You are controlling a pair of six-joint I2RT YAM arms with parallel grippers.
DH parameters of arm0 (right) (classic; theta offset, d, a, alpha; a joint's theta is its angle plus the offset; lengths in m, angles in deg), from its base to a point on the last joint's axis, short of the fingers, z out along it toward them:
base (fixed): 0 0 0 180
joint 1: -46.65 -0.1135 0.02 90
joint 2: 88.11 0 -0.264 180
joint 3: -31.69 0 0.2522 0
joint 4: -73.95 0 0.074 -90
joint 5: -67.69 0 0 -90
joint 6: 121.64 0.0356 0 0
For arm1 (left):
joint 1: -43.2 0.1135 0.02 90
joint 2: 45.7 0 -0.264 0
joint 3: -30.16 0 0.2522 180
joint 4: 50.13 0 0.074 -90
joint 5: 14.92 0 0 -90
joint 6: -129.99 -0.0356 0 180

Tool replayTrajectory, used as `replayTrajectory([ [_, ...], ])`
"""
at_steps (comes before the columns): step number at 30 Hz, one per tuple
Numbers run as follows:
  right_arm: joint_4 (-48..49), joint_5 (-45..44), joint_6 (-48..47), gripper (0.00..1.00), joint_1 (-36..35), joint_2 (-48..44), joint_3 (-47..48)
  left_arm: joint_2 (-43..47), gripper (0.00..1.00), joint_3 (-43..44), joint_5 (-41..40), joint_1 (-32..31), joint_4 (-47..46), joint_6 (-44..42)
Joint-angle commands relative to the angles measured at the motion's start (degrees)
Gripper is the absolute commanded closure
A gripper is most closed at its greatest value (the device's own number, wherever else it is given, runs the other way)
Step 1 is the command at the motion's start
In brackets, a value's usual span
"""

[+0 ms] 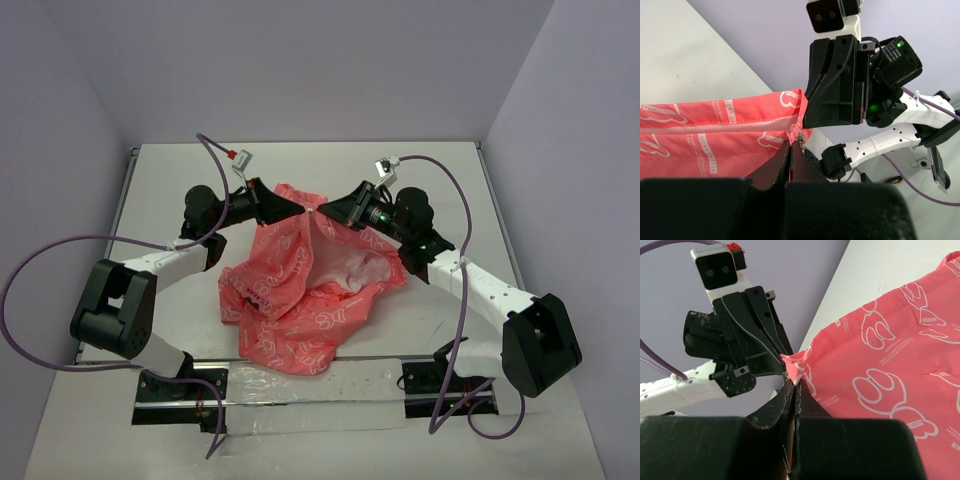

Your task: Zip up the jacket

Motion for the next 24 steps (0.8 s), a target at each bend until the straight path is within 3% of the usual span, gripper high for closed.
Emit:
replayTrajectory([
  [1, 4.88, -3.68, -0.70, 1.00, 0.52, -1.50, 2.86, -0.79, 1.00, 1.76, 8.69, -0.34, 1.44, -0.60],
  [5, 4.53, -2.06, -0.96, 1.00, 0.52, -0.81, 3.50, -3.74, 0.98, 1.97, 11.12, -0.37, -6.98, 6.74],
  [8, 4.62, -1.42, -1.24, 1.00, 0.52, -0.76, 3.49, -5.45, 0.85, 2.97, 11.82, -0.37, -8.57, 8.89],
  [12, 4.33, -1.44, -1.72, 1.00, 0.52, -1.18, 3.59, -6.23, 0.78, 3.93, 12.15, -0.37, -8.27, 8.96],
  [15, 4.14, -0.93, -1.89, 1.00, 0.52, -0.98, 3.91, -6.17, 0.81, 4.29, 11.49, -0.37, -6.79, 7.92],
  [20, 4.56, -0.44, -1.66, 1.00, 0.52, -0.42, 3.58, -5.83, 1.00, 4.41, 9.99, -0.37, -4.79, 6.44],
  [24, 4.86, -0.53, -1.47, 1.00, 0.52, -0.33, 3.54, -6.28, 1.00, 3.85, 9.81, -0.37, -6.83, 7.79],
])
